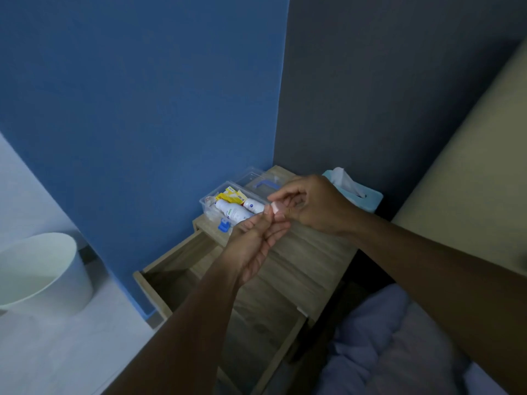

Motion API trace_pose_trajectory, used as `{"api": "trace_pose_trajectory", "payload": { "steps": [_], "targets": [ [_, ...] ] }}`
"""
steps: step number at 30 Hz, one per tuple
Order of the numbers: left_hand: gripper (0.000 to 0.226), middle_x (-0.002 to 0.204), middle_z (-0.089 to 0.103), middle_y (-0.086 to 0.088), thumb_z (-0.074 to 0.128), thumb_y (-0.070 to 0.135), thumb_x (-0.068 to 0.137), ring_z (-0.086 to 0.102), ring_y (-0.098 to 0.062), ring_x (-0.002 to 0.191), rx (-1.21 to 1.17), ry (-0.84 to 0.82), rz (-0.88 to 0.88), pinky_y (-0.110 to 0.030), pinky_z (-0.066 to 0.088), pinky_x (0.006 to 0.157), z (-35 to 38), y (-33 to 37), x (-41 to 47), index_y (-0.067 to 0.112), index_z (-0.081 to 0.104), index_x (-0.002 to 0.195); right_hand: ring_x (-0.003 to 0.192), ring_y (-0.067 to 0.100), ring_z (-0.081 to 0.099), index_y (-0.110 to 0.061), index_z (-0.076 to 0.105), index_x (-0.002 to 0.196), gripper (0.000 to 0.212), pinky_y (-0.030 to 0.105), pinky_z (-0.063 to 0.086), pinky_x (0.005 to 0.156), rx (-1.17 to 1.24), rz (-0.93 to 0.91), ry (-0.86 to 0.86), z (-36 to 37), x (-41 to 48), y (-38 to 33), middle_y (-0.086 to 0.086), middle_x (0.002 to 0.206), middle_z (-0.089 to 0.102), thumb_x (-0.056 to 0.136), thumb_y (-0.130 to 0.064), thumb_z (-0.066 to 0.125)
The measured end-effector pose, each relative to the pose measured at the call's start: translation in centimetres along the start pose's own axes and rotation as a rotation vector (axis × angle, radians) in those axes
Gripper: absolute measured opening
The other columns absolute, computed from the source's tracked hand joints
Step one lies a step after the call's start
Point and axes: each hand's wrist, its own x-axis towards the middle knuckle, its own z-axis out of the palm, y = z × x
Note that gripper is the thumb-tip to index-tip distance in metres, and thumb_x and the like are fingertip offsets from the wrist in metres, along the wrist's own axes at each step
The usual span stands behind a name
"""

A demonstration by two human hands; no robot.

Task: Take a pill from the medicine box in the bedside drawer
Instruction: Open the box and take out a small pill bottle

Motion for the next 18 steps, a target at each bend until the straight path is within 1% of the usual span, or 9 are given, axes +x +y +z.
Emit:
{"api": "trace_pose_trajectory", "payload": {
  "steps": [3,5,7,9,11,13,14,16,18],
  "targets": [
    [0.036,0.081,0.077,-0.007,0.059,0.035,0.089,0.074,-0.014,0.074,0.009,0.027,-0.04,-0.025,0.06,0.081,0.1,-0.6,-0.1,0.01,0.081,0.074,0.084,0.021,0.068,-0.025,0.064,0.129,0.062,0.035,0.057,0.083,0.096,0.034,-0.026,0.1,-0.6,0.5,0.002,0.092,0.069,0.073,-0.005,0.083],
    [0.036,0.081,0.076,-0.009,0.059,0.036,0.088,0.074,-0.015,0.073,-0.022,0.036,-0.053,-0.028,0.058,0.087,0.2,-1.0,-0.2,0.009,0.081,0.076,0.088,0.022,0.068,-0.029,0.054,0.137,0.068,0.035,0.057,0.087,0.158,0.021,-0.051,-0.1,-0.8,0.5,0.004,0.094,0.069,0.077,-0.007,0.079],
    [0.036,0.094,0.076,-0.016,0.061,0.036,0.085,0.075,-0.02,0.084,-0.083,0.039,-0.061,-0.032,0.055,0.094,0.3,-1.3,-0.4,0.006,0.079,0.089,0.097,0.023,0.068,-0.028,0.047,0.142,0.074,0.032,0.056,0.093,0.208,0.007,-0.105,-0.4,-0.9,0.3,0.008,0.102,0.068,0.078,-0.009,0.08],
    [0.039,0.115,0.07,-0.024,0.058,0.034,0.091,0.071,-0.027,0.105,-0.141,0.001,-0.059,-0.037,0.051,0.101,0.2,-1.5,-0.3,0.001,0.073,0.104,0.105,0.017,0.067,-0.03,0.048,0.142,0.079,0.029,0.054,0.097,0.178,0.038,-0.134,-0.6,-0.9,0.1,0.007,0.111,0.066,0.073,-0.017,0.084],
    [0.037,0.121,0.067,-0.025,0.052,0.029,0.098,0.067,-0.028,0.112,-0.156,-0.03,-0.059,-0.038,0.048,0.104,0.2,-1.6,-0.1,0.001,0.073,0.107,0.103,0.006,0.066,-0.031,0.062,0.129,0.064,0.028,0.055,0.094,-0.024,0.118,-0.074,-0.3,-0.8,-0.5,-0.004,0.111,0.068,0.069,-0.04,0.084],
    [0.036,0.118,0.069,-0.024,0.048,0.025,0.1,0.069,-0.027,0.11,-0.153,-0.02,-0.067,-0.038,0.049,0.103,0.1,-1.9,0.1,0.004,0.077,0.099,0.084,0.003,0.069,-0.025,0.077,0.099,0.043,0.031,0.058,0.083,-0.263,0.13,0.029,0.2,-0.6,-0.9,-0.006,0.09,0.075,0.072,-0.058,0.076],
    [0.036,0.117,0.07,-0.024,0.049,0.025,0.1,0.069,-0.028,0.109,-0.152,-0.003,-0.073,-0.038,0.05,0.102,0.1,-2.0,0.1,0.004,0.078,0.097,0.076,0.005,0.07,-0.022,0.079,0.086,0.042,0.032,0.058,0.078,-0.303,0.116,0.048,0.2,-0.6,-0.9,-0.004,0.078,0.076,0.074,-0.061,0.073],
    [0.034,0.117,0.069,-0.024,0.053,0.027,0.097,0.069,-0.028,0.11,-0.146,0.011,-0.077,-0.036,0.053,0.098,-0.1,-2.1,0.1,0.001,0.075,0.102,0.072,0.005,0.071,-0.02,0.081,0.082,0.037,0.034,0.058,0.075,-0.271,0.111,0.025,0.1,-0.5,-0.7,-0.003,0.073,0.076,0.075,-0.056,0.076],
    [0.038,0.122,0.068,-0.022,0.056,0.031,0.095,0.068,-0.026,0.112,-0.133,-0.004,-0.073,-0.034,0.053,0.098,-0.2,-1.9,-0.1,0.001,0.071,0.111,0.081,0.005,0.072,-0.02,0.08,0.096,0.028,0.036,0.059,0.081,-0.199,0.092,-0.05,-0.1,-0.5,-0.4,-0.007,0.085,0.077,0.075,-0.038,0.082]
  ]
}}
